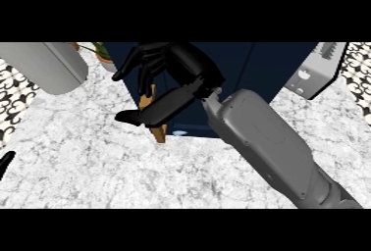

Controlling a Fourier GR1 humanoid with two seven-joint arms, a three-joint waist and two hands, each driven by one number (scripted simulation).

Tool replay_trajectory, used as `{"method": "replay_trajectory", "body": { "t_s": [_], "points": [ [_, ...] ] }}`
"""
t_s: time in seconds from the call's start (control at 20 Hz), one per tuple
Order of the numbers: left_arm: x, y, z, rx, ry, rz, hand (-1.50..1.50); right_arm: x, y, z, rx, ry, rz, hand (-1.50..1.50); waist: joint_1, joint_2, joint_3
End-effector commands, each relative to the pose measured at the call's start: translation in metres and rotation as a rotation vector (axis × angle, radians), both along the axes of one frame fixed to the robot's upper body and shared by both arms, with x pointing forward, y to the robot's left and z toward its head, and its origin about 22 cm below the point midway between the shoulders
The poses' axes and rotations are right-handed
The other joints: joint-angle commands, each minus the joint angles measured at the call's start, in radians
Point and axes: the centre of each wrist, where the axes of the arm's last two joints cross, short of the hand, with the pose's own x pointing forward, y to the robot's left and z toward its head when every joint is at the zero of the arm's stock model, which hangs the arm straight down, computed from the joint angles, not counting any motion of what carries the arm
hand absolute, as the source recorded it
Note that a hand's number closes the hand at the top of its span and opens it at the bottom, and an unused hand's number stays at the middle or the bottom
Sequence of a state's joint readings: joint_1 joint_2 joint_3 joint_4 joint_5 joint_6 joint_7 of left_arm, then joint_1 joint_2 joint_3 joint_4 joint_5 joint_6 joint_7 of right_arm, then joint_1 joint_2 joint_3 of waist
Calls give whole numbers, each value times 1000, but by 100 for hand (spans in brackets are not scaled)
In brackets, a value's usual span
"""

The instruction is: Pick up the bottled water, place it into the cabinet and close the cabinet

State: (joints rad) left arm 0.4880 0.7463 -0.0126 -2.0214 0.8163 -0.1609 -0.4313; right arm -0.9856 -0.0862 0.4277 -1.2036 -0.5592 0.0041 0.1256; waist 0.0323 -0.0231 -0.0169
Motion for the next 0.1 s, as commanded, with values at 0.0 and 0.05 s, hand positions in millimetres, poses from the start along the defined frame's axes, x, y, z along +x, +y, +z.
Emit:
{"method": "replay_trajectory", "body": {
  "t_s": [0.0, 0.05],
  "points": [
    [5, -3, 4, -1, -15, -23, -150, 37, -36, 8, 16, 2, -270, -150, -10, 32, 16],
    [3, -9, 9, -5, -28, -30, -150, 42, -53, 0, -4, 7, -276, -150, -6, 32, 17]
  ]
}}
